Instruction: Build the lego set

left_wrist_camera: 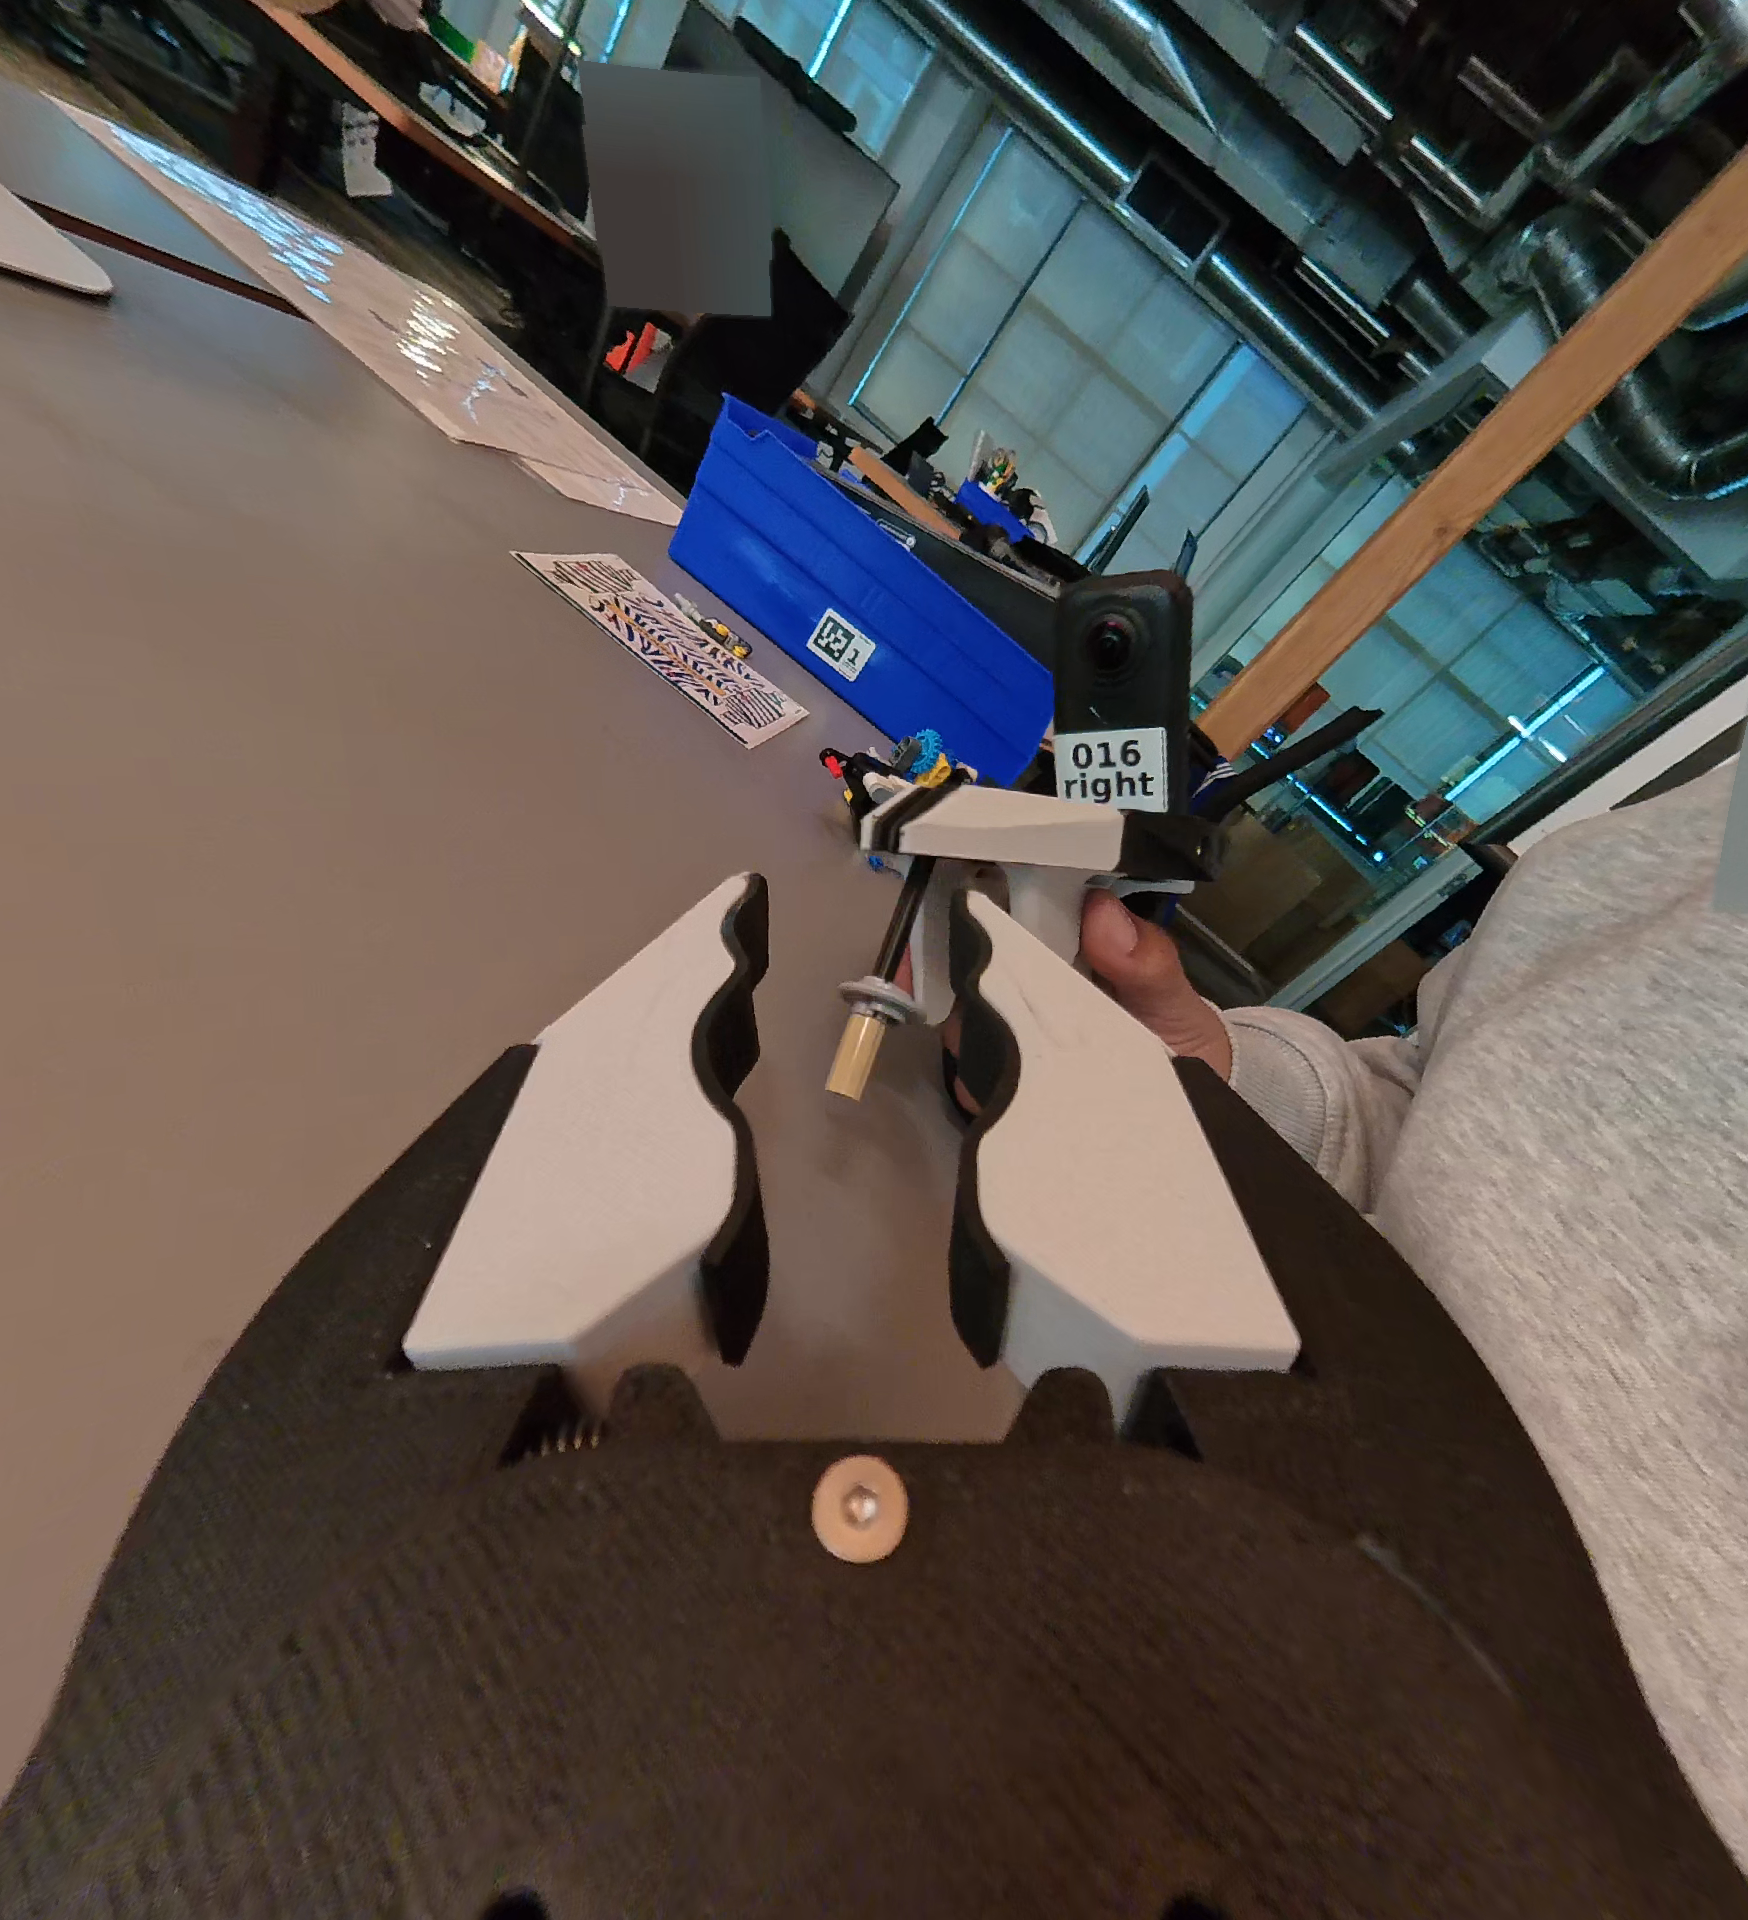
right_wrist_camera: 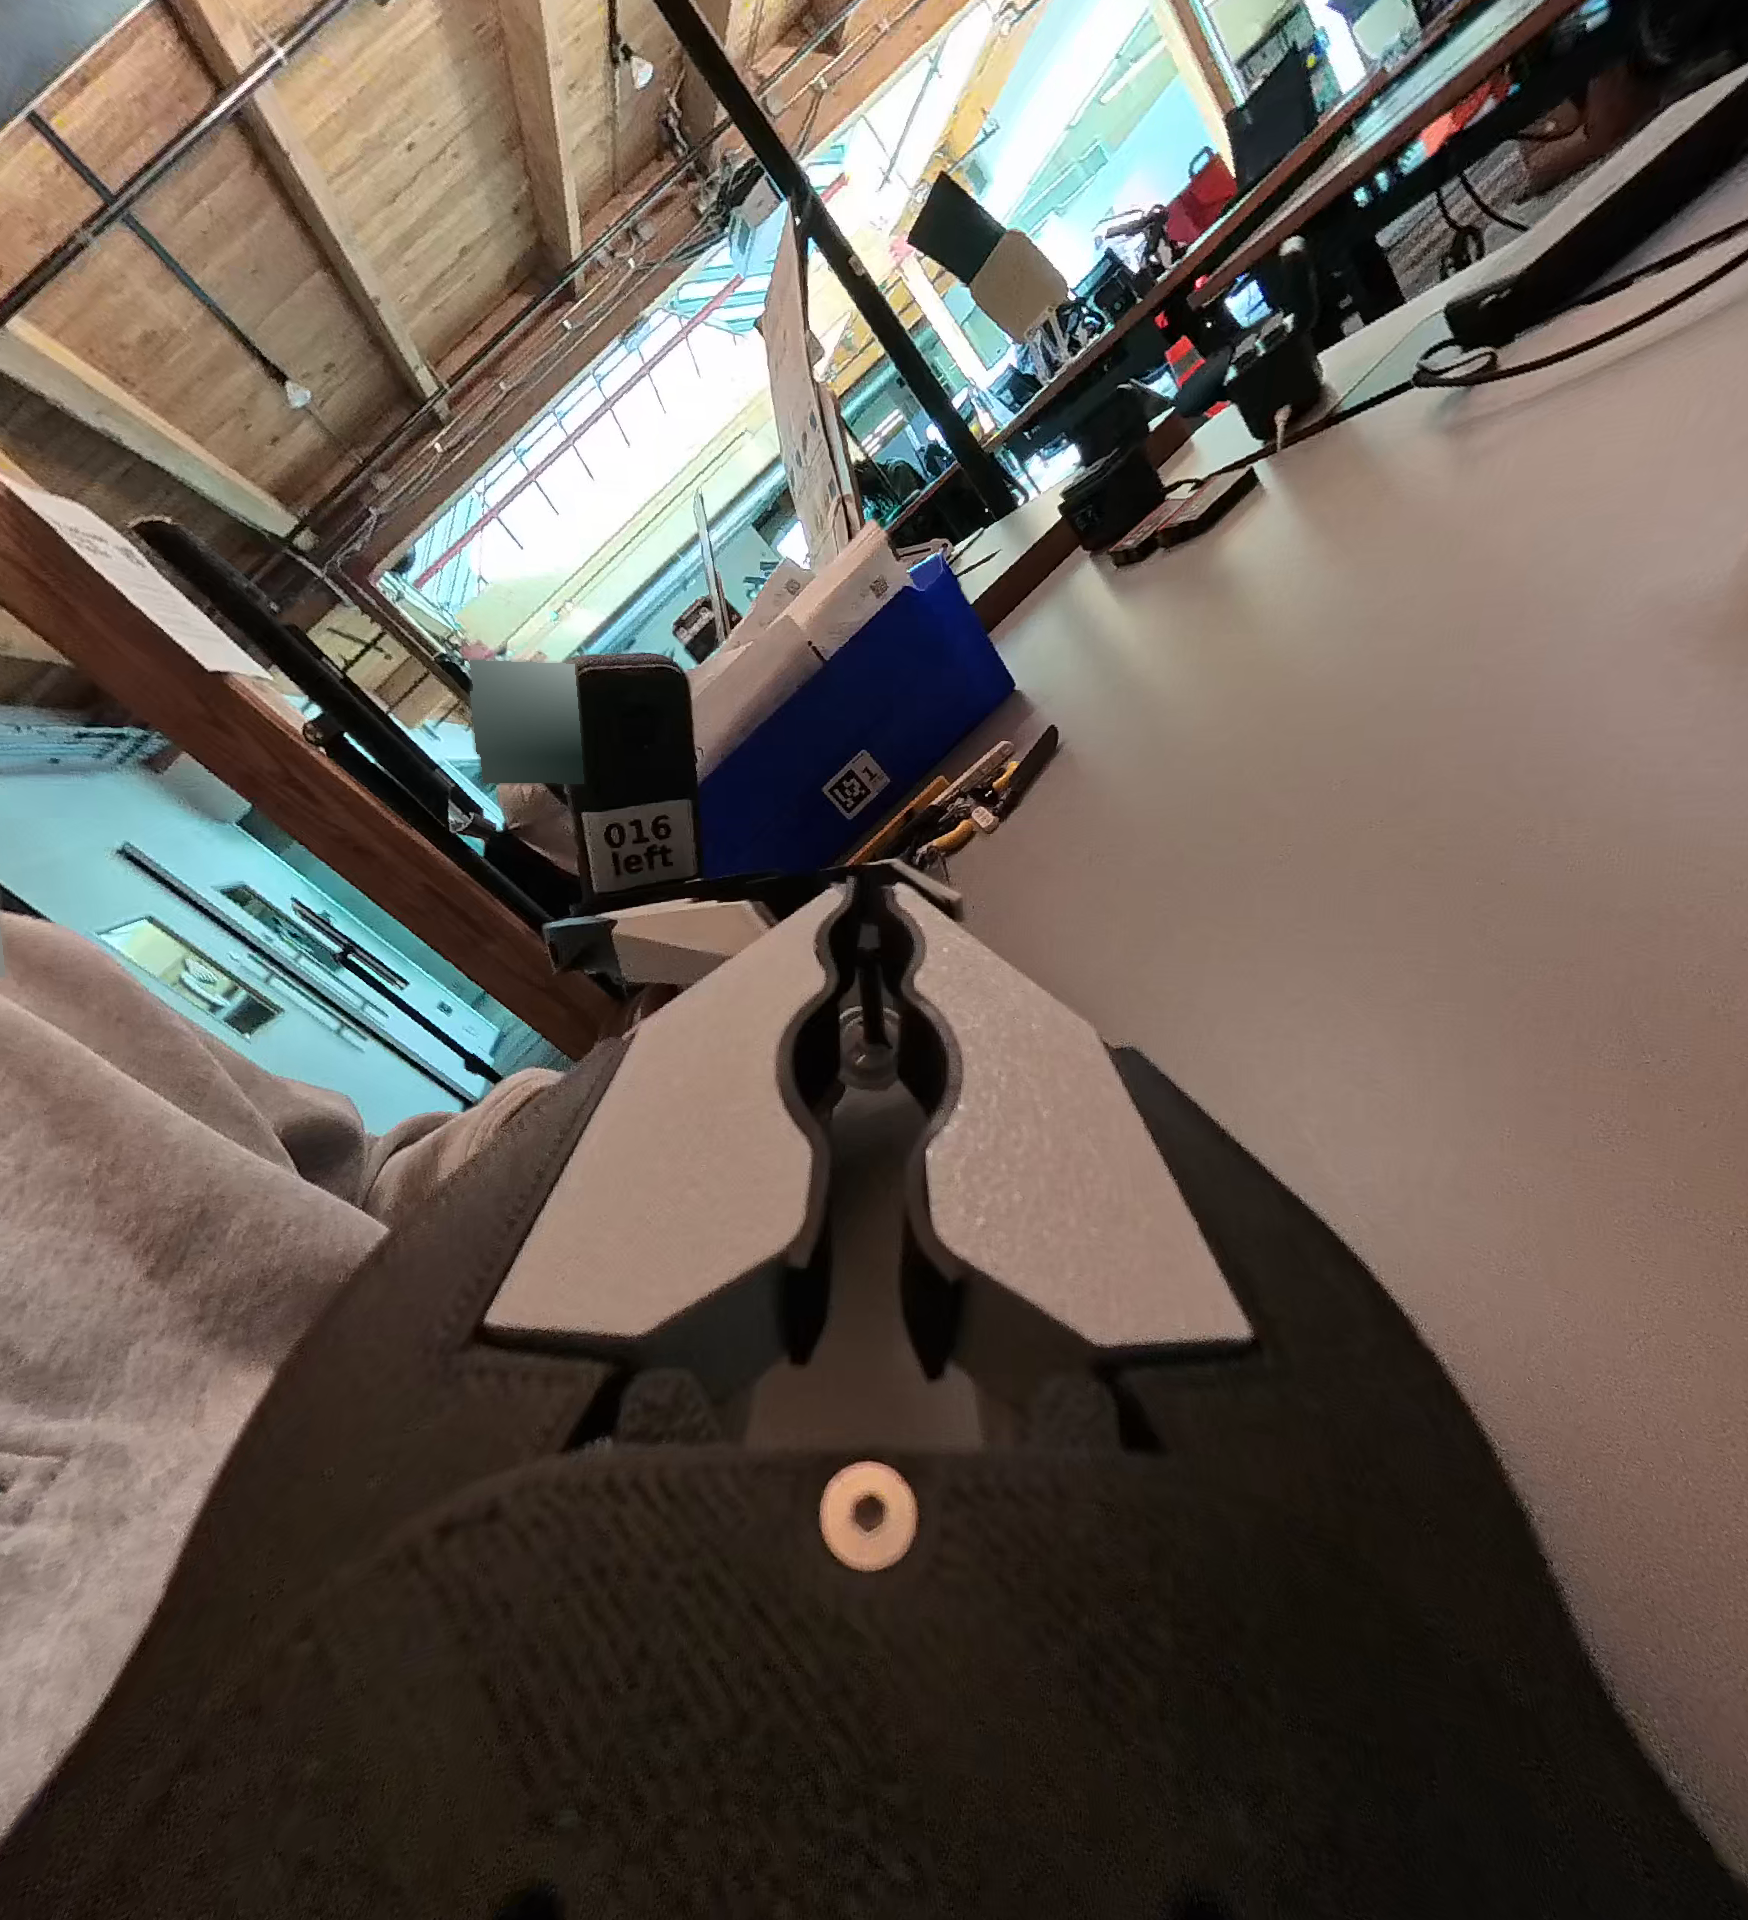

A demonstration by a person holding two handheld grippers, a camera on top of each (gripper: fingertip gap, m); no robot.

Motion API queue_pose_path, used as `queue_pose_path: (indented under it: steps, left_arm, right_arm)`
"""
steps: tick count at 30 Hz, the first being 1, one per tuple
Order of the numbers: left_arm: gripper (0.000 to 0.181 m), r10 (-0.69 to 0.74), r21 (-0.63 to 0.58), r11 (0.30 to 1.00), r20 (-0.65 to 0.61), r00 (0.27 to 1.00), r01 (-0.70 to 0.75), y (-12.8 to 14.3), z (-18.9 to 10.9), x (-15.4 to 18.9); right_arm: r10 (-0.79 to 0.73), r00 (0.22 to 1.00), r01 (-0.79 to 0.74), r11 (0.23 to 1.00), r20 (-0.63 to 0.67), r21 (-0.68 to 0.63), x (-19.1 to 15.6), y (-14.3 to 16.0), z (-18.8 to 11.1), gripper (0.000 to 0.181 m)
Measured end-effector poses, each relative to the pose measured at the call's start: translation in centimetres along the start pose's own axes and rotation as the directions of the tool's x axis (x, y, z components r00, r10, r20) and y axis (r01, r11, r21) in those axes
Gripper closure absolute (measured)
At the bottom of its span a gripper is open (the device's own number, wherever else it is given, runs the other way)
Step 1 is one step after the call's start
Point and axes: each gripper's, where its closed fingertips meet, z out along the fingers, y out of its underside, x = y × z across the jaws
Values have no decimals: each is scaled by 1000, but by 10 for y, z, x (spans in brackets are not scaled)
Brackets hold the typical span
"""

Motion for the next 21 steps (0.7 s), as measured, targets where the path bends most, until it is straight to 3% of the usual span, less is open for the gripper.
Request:
queue_pose_path:
  steps: [5, 10, 21]
  left_arm:
    - [151, -10, -20, 1000, -30, 1000, 9, 3, 1, 4]
    - [152, -54, -121, 992, -72, 996, 45, 20, 8, 12]
    - [167, -73, -119, 991, -41, 996, 68, 20, 8, 6]
  right_arm:
    - [85, 996, -85, 996, -9, 37, 8, -4, -2, 181]
    - [84, 996, -84, 995, -1, 61, 8, -8, -5, 180]
    - [79, 997, -78, 994, 2, 82, 8, -12, -7, 181]
